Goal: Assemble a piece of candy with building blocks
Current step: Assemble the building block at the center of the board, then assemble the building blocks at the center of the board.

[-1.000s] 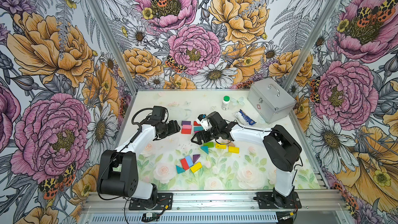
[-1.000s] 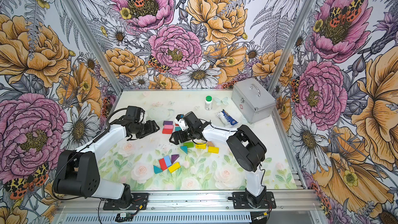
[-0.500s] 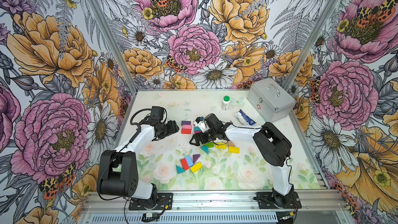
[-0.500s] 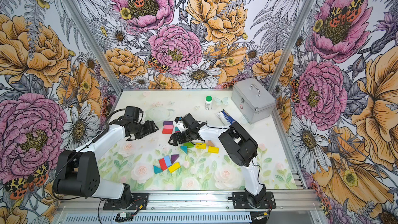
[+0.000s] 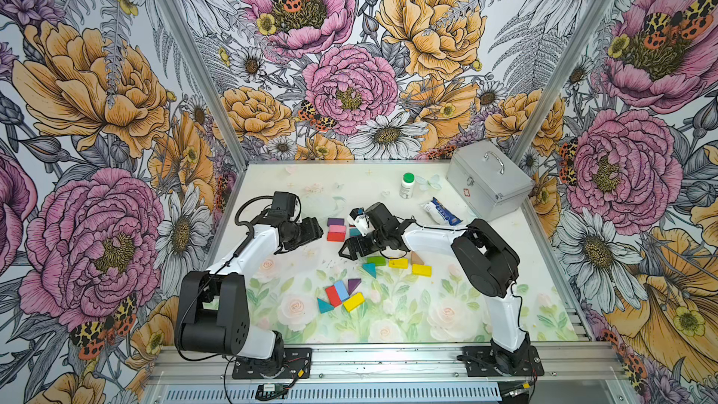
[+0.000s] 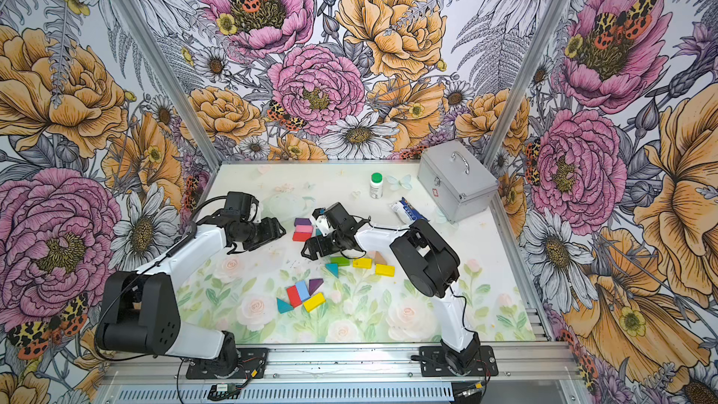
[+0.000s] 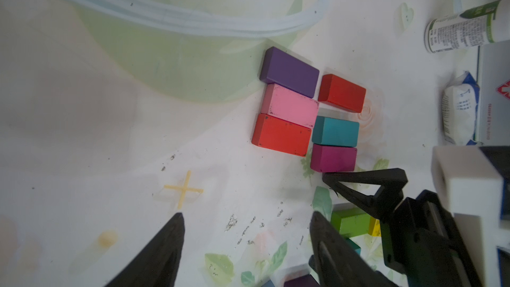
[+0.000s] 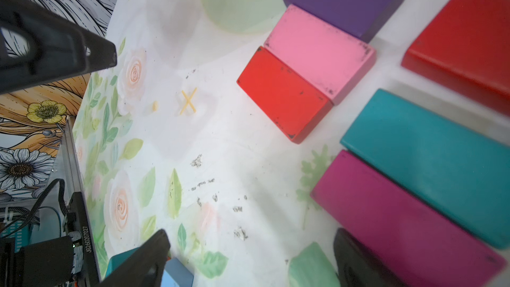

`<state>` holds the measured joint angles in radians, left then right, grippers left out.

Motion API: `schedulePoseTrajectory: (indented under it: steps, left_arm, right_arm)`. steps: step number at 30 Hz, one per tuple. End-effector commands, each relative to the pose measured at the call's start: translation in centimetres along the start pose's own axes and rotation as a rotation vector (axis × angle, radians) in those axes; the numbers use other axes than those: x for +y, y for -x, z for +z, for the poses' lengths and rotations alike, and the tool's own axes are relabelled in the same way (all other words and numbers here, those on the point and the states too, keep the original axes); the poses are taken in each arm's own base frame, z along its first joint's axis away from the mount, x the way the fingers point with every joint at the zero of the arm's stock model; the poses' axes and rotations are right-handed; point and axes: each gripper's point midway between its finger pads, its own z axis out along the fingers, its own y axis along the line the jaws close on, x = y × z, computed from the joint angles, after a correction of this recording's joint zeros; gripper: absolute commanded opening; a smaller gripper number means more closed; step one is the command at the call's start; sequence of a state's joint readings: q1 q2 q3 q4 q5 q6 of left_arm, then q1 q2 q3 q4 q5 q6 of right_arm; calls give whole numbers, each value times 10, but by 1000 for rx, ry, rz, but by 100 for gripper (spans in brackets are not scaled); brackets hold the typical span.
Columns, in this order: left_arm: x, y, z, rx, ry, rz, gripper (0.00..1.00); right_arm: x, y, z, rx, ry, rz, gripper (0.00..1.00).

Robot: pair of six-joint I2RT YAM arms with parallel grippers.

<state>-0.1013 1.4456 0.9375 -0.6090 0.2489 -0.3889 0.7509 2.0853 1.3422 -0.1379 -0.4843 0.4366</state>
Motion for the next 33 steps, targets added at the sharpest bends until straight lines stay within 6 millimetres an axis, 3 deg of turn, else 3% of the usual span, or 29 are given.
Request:
schedulePoseTrajectory:
  steps: [1,12,18,23,25,27,33]
  left_arm:
    - [-2,-1,-5,-7,-20,19,72]
    - [-1,-4,-6,-7,-16,17,72]
    - [-2,-4,-7,-5,-23,10,72]
    - [-12,0,-12,-10,-71,-19,74]
    - [-14,7,-15,-29,-74,-44,83]
    - [-15,15,-17,-53,-74,-89,97]
    - [-25,49,-7,-140,-137,-258,99]
  right_arm:
    - [-14,4,6,-3,-36,7,94]
    - [-19,13,12,-11,-36,-4,93]
    - [-11,19,5,-20,-26,-27,93]
    - [19,40,-25,-79,-1,-76,95]
    - [35,53,-45,-125,10,-102,96]
    - [44,59,-61,-157,11,-110,97]
    - [43,50,-100,-204,-29,-109,100]
